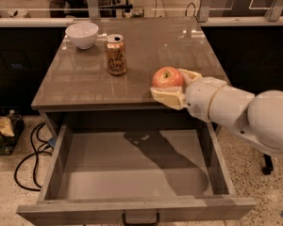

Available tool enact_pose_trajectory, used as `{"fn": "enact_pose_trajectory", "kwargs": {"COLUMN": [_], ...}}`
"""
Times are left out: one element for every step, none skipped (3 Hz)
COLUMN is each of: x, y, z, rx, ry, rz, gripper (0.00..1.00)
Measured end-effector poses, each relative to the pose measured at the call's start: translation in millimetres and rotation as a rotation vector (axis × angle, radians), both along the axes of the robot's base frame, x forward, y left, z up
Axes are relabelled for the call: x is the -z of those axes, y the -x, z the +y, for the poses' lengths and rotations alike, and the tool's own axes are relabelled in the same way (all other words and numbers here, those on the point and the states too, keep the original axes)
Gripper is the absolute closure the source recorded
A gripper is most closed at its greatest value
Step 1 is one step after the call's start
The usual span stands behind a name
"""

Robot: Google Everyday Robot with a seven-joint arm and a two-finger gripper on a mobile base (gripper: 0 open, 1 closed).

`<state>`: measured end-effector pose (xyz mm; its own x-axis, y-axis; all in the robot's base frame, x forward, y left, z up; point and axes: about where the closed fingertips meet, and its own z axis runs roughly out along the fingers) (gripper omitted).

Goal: Place apple into top drawer

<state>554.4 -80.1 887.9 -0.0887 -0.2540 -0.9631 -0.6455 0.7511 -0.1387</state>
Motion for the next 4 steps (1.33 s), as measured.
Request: {"fn": "enact_pose_trajectory", "kwargs": {"x": [2, 35, 80, 80], "y": [23, 33, 53, 53], "z": [-4, -4, 8, 8], "rx": [-0.013, -0.114, -0.257, -0.257], "ry": [-0.022, -0.037, -0.045, -0.045], "rz": [0.021, 0.103, 0.207, 0.207], "gripper": [1.0, 1.0, 1.0, 1.0]}}
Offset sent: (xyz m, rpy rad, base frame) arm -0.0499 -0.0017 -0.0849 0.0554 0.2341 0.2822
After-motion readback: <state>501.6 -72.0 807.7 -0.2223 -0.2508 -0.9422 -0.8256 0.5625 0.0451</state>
